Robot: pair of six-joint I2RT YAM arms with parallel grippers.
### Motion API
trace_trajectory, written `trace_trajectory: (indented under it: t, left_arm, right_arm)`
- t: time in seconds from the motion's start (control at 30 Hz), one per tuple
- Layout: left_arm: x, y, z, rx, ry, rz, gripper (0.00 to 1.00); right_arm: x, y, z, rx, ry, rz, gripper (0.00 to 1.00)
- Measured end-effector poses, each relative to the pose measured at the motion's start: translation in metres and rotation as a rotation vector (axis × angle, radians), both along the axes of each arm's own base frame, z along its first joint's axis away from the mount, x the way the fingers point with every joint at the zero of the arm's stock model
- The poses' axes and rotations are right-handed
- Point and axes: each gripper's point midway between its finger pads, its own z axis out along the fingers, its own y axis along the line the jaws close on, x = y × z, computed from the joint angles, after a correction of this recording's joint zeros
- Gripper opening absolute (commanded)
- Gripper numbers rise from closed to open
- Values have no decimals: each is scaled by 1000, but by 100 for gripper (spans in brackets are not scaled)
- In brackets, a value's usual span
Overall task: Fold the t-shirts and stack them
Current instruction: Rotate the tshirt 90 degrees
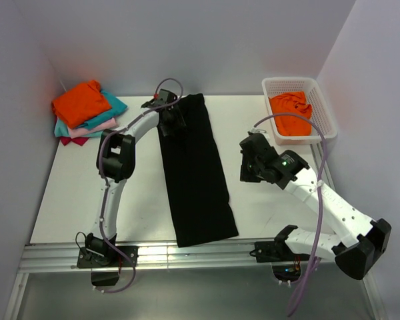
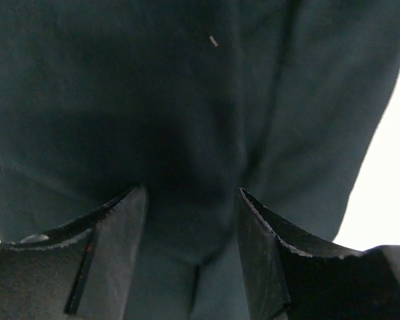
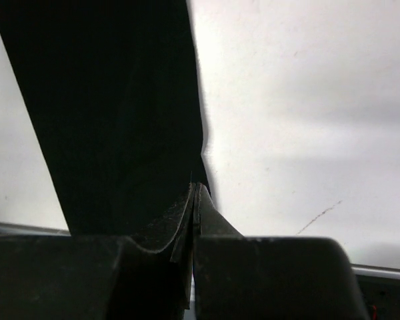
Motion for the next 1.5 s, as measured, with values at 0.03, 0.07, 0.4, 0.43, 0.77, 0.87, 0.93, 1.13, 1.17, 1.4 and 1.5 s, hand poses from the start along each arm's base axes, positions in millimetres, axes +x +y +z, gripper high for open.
trace_trajectory:
  t: [0.03,0.07,0.4,0.43,0.77,0.87,0.93,1.13,1.17,1.4,1.5]
  left_arm:
    - [3,0,-7,15,9,-5,62]
    - [8,-1,-3,13,8,-10,62]
    - [69,9,1,-43,-83,18,70]
    - [79,11,4,-63,-109,24,74]
    - [129,15,85,-243,-369,22,99]
    - [103,33,151,-216,-427,56,100]
    - [75,49,213,-180,-498,83,99]
    - [-93,91,353,-3,-713,169,100]
    - [-132,81,356,-17,-735,136,100]
    - [-267,98,171,-56,-344,67,86]
    - [-310,92,78,63,-19,34,85]
  right_arm:
    - [4,-2,2,-9,0,-4,0]
    - [7,-3,4,-15,-1,-8,0]
    - [30,-12,4,-57,20,-29,0]
    - [30,-12,3,-58,25,-27,0]
    - [30,-12,10,-42,7,-4,79]
    - [27,-13,25,-7,-51,8,100]
    - [26,-13,39,27,-101,11,100]
    - [19,-13,59,150,-247,0,100]
    - [15,-13,56,175,-261,-4,100]
    - [-8,2,20,287,-166,36,97]
    - [-9,7,0,275,-102,45,98]
